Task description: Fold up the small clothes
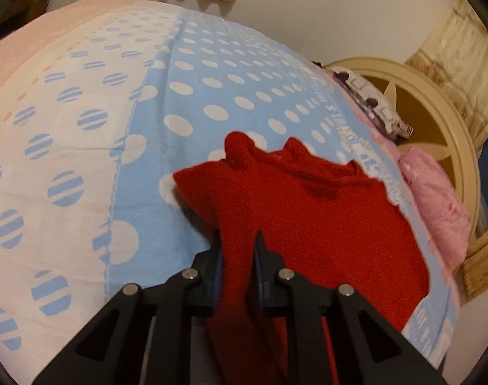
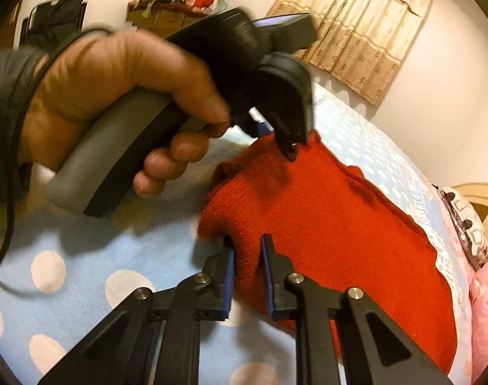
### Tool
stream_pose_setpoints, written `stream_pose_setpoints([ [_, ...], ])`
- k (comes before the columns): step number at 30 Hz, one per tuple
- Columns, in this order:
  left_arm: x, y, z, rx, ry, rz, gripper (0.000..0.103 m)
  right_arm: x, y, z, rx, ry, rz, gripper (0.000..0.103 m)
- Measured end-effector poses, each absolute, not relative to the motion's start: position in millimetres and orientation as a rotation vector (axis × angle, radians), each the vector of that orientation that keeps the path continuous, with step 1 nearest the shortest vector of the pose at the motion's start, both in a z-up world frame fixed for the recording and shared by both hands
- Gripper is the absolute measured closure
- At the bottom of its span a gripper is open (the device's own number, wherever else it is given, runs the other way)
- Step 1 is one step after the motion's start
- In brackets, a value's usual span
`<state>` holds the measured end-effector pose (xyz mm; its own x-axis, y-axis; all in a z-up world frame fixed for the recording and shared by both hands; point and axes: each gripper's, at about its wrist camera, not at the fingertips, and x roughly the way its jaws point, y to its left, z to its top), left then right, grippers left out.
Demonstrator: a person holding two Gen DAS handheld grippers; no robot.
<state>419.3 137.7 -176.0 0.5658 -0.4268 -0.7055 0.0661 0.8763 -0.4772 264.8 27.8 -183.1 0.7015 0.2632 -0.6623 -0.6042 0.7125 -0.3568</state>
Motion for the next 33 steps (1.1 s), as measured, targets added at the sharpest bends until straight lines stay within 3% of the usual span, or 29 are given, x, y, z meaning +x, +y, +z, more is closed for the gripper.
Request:
stream_pose_setpoints([
  [13, 418, 133, -132, -0.54, 0.835, -0.406, 0.087, 262, -13, -132, -0.48, 0.56, 0.488, 0.093],
  [33, 449, 17, -84, -0.427, 0.796, -0.552, 0.088, 274, -121, -95, -0.187, 0.559, 0.38, 0.095],
])
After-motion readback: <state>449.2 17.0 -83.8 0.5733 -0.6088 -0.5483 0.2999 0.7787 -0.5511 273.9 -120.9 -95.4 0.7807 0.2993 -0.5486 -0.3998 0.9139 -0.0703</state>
